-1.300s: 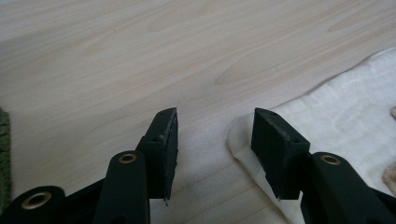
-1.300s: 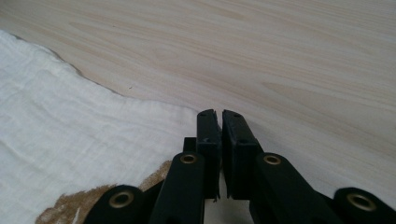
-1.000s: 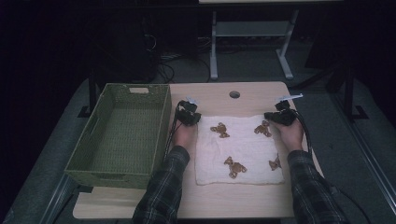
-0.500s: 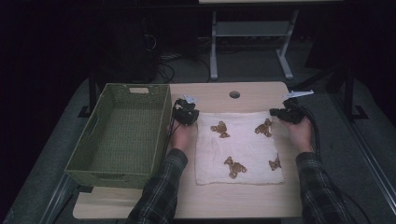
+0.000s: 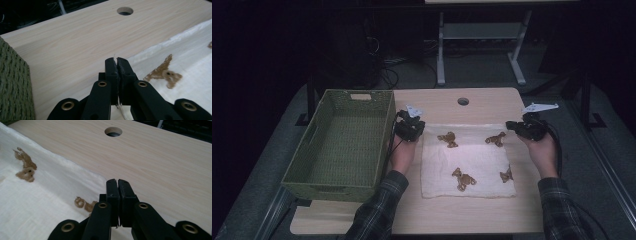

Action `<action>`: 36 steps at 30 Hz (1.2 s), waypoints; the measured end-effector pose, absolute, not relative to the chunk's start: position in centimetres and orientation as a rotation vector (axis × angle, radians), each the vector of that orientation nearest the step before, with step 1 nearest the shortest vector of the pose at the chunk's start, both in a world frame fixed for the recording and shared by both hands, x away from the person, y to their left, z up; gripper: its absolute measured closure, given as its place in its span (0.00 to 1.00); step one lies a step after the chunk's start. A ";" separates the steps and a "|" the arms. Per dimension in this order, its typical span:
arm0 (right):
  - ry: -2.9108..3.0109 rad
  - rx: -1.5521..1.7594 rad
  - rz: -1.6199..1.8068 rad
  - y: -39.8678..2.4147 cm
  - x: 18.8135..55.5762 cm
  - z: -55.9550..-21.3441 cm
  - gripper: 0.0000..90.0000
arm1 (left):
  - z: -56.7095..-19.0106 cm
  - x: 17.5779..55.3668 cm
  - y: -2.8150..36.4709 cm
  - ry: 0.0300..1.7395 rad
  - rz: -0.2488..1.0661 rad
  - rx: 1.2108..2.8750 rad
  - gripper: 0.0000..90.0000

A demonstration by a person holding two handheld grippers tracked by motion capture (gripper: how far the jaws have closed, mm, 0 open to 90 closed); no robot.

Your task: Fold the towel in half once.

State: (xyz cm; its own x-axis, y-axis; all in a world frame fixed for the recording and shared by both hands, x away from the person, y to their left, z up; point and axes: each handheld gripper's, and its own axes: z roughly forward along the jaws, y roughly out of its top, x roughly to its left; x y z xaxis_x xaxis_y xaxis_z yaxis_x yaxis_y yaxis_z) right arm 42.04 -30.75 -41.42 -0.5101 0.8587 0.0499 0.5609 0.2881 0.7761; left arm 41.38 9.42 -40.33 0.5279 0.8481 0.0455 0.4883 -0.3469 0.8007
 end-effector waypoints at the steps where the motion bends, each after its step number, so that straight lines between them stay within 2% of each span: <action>1: 2.183 1.282 1.092 -30.8 41.6 -41.4 0.98 | -40.2 41.2 9.5 1.077 0.597 2.001 0.97; 13: 2.171 1.275 1.138 -31.6 36.7 -41.5 0.98 | -40.5 37.2 10.3 1.006 0.480 2.000 0.97; 21: 2.169 1.251 1.171 -31.9 33.6 -42.1 0.97 | -41.0 35.2 10.4 0.963 0.488 2.033 0.97; 36: 2.207 1.246 1.162 -31.9 30.1 -43.2 0.97 | -42.2 30.8 10.7 0.906 0.458 2.112 0.98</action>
